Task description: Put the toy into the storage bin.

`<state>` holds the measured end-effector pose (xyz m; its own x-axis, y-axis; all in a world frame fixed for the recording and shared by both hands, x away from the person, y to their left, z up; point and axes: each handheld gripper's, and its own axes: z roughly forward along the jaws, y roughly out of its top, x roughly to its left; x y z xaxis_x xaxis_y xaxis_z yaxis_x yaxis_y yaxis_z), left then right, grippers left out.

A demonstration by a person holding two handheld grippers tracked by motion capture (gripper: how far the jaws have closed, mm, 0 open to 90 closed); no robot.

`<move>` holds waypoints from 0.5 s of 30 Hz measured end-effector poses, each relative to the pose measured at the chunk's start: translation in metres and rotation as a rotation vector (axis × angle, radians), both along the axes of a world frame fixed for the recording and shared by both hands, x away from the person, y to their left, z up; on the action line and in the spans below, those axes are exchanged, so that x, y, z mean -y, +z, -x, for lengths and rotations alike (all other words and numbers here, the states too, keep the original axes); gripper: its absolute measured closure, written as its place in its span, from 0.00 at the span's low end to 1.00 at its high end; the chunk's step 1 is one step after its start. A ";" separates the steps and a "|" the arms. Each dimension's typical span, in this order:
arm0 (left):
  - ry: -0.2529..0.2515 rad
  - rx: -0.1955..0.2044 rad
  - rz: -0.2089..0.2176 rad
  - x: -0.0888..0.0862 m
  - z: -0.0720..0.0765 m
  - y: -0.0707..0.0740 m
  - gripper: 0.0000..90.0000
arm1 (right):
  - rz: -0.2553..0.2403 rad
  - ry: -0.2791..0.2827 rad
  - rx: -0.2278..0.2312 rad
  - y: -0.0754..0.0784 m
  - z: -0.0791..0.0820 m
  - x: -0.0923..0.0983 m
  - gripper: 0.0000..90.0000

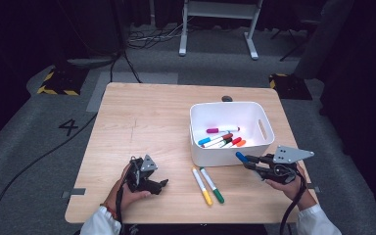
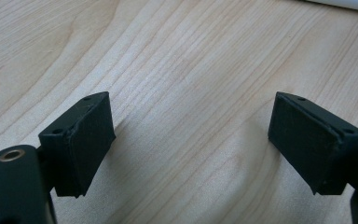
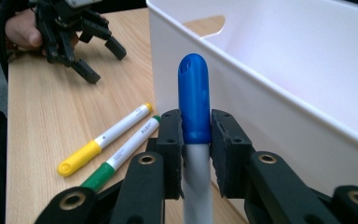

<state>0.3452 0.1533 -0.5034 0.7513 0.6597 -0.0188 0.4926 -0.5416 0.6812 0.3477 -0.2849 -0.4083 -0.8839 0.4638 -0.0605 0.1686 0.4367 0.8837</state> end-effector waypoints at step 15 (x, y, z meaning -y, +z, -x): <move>0.000 0.000 0.000 0.000 0.000 0.000 0.16 | -0.031 -0.036 0.096 0.066 0.004 0.017 0.83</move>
